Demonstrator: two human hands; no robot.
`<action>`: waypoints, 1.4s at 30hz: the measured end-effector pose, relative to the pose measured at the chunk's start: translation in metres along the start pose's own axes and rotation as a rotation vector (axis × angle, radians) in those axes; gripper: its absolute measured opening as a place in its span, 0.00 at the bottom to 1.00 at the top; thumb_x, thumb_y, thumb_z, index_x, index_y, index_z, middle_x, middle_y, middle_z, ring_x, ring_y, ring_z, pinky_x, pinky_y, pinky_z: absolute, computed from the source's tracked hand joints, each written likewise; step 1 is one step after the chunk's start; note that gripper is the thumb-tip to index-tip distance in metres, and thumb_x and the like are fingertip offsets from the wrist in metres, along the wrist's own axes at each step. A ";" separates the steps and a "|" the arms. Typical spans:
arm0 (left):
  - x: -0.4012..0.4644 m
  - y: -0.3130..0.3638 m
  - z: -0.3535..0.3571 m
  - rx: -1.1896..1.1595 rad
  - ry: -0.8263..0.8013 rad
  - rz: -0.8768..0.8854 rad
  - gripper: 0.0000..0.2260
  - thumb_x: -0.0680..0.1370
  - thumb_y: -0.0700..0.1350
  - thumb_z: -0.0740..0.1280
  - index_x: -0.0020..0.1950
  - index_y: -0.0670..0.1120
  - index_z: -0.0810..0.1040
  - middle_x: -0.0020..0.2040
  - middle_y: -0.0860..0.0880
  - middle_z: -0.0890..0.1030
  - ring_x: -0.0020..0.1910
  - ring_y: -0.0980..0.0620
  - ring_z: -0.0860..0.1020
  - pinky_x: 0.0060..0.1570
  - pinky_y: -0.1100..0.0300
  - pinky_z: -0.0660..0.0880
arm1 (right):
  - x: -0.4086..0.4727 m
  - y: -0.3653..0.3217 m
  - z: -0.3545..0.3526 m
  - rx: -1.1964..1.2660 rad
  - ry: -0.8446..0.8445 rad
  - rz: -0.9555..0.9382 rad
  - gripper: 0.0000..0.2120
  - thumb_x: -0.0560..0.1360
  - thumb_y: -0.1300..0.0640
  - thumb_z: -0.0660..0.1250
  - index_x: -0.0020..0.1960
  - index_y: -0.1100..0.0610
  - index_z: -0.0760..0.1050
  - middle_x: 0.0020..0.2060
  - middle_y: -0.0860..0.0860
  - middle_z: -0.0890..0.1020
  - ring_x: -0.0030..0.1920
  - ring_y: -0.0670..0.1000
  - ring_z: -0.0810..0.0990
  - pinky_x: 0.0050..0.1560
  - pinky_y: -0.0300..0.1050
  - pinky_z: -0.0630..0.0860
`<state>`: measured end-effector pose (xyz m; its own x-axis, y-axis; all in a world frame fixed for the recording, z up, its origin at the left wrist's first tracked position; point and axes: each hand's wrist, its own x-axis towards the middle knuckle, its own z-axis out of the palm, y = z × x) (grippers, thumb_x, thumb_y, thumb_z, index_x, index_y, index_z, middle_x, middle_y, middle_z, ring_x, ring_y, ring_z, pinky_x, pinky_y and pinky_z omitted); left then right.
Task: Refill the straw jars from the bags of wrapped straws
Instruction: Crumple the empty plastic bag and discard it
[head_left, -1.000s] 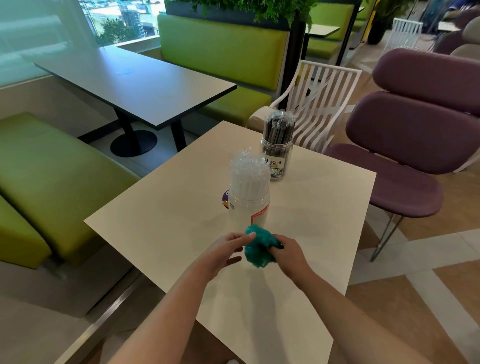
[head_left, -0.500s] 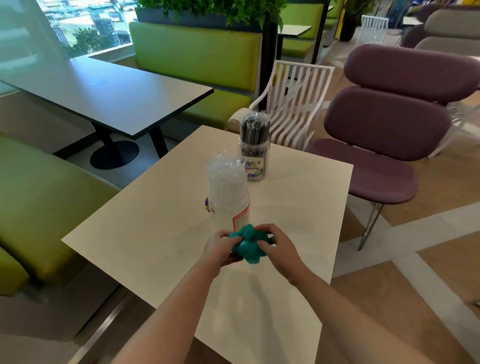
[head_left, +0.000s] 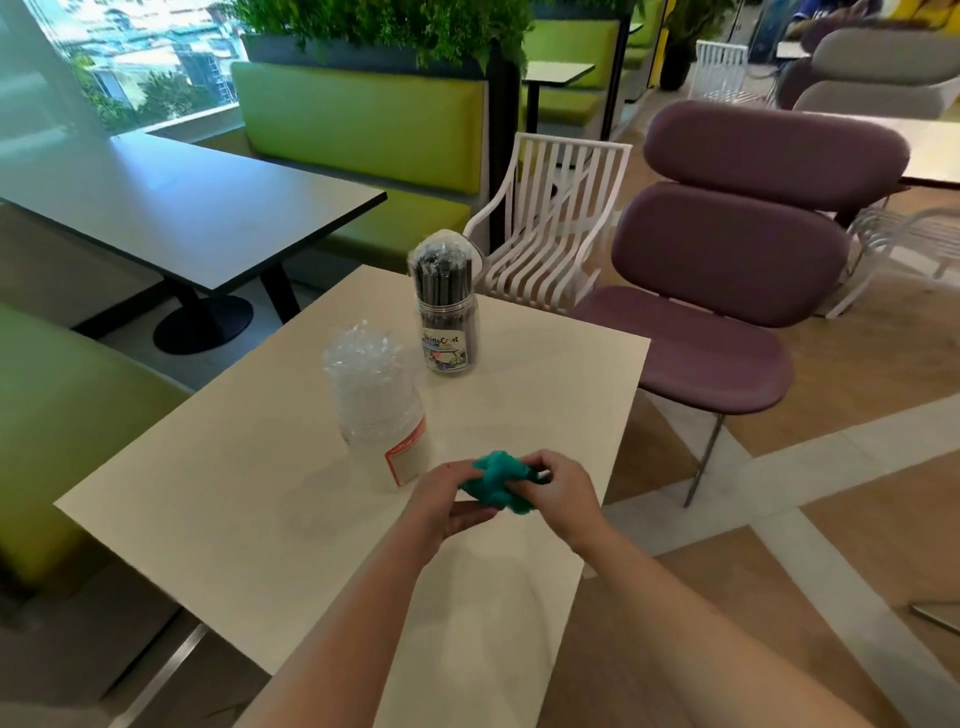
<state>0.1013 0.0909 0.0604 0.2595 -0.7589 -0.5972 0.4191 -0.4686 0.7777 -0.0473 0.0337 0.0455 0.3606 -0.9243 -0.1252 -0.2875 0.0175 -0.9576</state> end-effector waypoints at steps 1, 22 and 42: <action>-0.002 -0.001 0.010 -0.005 -0.038 0.003 0.13 0.78 0.43 0.68 0.62 0.41 0.76 0.59 0.40 0.78 0.44 0.41 0.85 0.39 0.56 0.82 | 0.003 0.002 -0.010 -0.023 0.019 -0.006 0.10 0.70 0.64 0.75 0.44 0.54 0.77 0.40 0.49 0.80 0.41 0.50 0.79 0.37 0.31 0.75; 0.074 0.022 0.168 0.075 0.275 0.161 0.11 0.78 0.46 0.70 0.58 0.43 0.78 0.48 0.43 0.83 0.38 0.49 0.84 0.34 0.62 0.79 | 0.091 0.004 -0.161 -0.086 -0.145 -0.023 0.16 0.72 0.58 0.75 0.58 0.53 0.77 0.53 0.47 0.78 0.51 0.46 0.77 0.38 0.27 0.74; 0.264 0.139 0.171 0.001 0.293 0.113 0.19 0.77 0.49 0.70 0.66 0.44 0.77 0.58 0.44 0.81 0.56 0.49 0.80 0.50 0.59 0.79 | 0.354 -0.023 -0.159 -0.200 -0.400 0.061 0.08 0.73 0.58 0.73 0.49 0.55 0.76 0.51 0.51 0.79 0.50 0.48 0.78 0.40 0.33 0.78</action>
<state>0.0792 -0.2517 0.0442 0.5441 -0.6437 -0.5382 0.3726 -0.3894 0.8424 -0.0543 -0.3546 0.0646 0.6410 -0.7029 -0.3082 -0.4707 -0.0428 -0.8813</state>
